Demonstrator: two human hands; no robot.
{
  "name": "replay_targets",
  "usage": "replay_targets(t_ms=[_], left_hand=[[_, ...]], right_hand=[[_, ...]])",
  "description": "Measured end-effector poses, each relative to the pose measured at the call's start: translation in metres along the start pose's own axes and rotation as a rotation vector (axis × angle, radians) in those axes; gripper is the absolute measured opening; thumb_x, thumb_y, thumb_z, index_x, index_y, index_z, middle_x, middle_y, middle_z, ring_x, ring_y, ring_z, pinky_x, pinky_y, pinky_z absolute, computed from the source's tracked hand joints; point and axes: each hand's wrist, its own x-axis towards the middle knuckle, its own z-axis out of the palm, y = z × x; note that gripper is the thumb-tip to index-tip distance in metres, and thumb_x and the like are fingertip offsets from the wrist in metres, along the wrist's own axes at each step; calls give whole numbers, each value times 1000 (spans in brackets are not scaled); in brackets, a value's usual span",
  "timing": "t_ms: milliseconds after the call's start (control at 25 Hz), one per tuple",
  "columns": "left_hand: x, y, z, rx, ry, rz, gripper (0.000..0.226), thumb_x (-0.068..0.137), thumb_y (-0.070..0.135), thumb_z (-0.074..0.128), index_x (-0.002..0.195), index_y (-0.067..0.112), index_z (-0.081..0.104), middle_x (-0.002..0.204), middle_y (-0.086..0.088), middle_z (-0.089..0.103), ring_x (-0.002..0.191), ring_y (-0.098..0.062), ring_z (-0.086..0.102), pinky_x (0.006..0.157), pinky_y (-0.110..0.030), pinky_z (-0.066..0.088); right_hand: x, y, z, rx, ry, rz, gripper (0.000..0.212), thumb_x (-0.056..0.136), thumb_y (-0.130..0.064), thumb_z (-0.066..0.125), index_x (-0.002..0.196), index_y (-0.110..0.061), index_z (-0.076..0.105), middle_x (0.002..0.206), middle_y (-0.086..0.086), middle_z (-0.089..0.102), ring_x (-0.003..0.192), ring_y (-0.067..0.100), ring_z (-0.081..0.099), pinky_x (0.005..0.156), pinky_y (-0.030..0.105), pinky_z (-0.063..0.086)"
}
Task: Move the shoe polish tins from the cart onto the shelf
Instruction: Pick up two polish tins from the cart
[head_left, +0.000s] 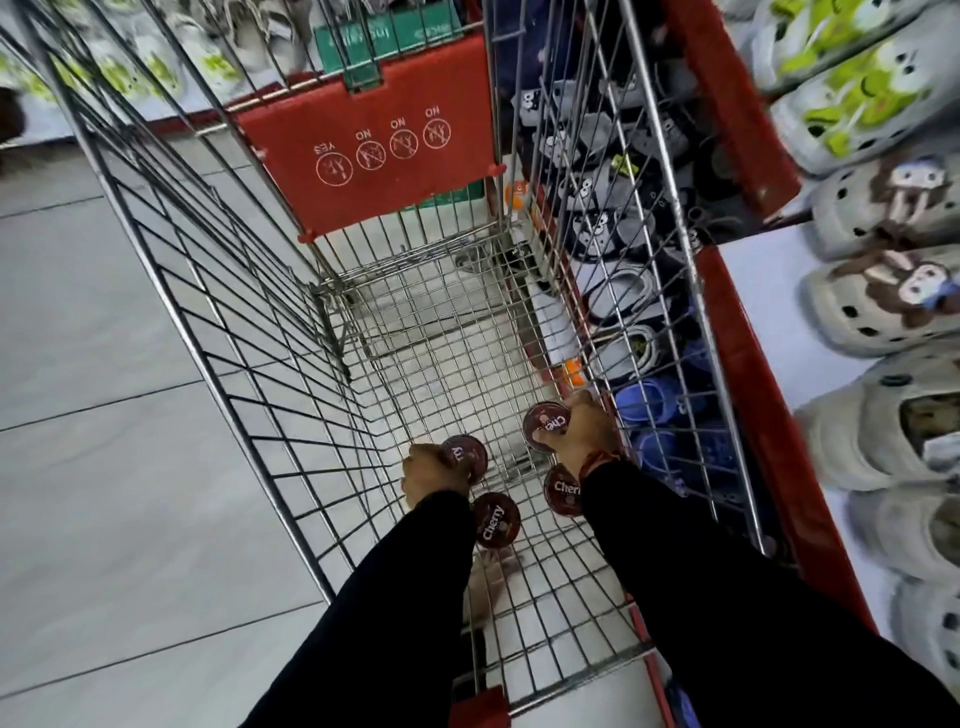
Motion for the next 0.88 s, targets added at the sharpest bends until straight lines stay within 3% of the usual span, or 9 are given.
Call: replay_targets(t_ms=[200,320,440,560,640,720,760,880], left_hand=[[-16,2,-15,-182,81,49,33,85,19,70,114,4,67,115,-15,73,113,-31,65,96,-33,46],[-35,4,-30,-212,73,68,34,88,23,67,118,7,71,119,-12,73,117,-28,65,97,-29,45],[-58,7,-47,-285,65,58,35,90,26,65,120,10,72,119,-13,73,117,-29,65,86,-25,44],[-88,8,-69,-430,33,82,34,86,26,69,116,11,73,111,-15,75,110,-31,68,82,-20,43],[-108,7,-83,-621,-21,85,39,80,25,76,115,8,73,111,-18,75,107,-36,70,96,-35,54],[-123,4,-95,-774,-66,98,43,77,18,79,116,2,70,117,-23,71,112,-40,67,98,-52,54],[-141,5,-106,-816,-76,124,44,77,15,78,117,-1,69,120,-24,69,114,-40,65,98,-53,54],[-197,13,-138,-904,-96,217,38,84,7,72,120,-5,66,123,-22,66,112,-36,64,94,-45,55]], right_hand=[[-16,0,-14,155,63,52,35,81,-16,74,113,-6,64,116,16,70,108,32,66,92,37,52],[-33,-4,-25,216,68,57,31,82,-15,74,110,-3,68,114,17,71,106,32,67,92,36,53],[-56,-10,-42,276,60,64,28,84,-11,72,109,-2,71,113,17,73,104,29,69,81,24,49],[-92,-14,-65,421,86,40,32,82,-5,72,114,1,70,115,18,72,105,28,69,87,26,51],[-121,-14,-84,511,106,5,30,83,-2,70,113,4,70,113,19,73,100,28,70,84,29,57],[-149,-12,-102,621,126,-10,28,83,-1,71,110,5,70,109,21,74,85,23,70,60,20,59],[-169,-10,-113,692,140,-6,30,82,-2,72,111,6,69,108,21,74,82,22,70,53,18,57],[-216,-7,-142,902,189,-23,38,81,1,73,118,7,64,110,23,72,86,31,73,66,34,63]])
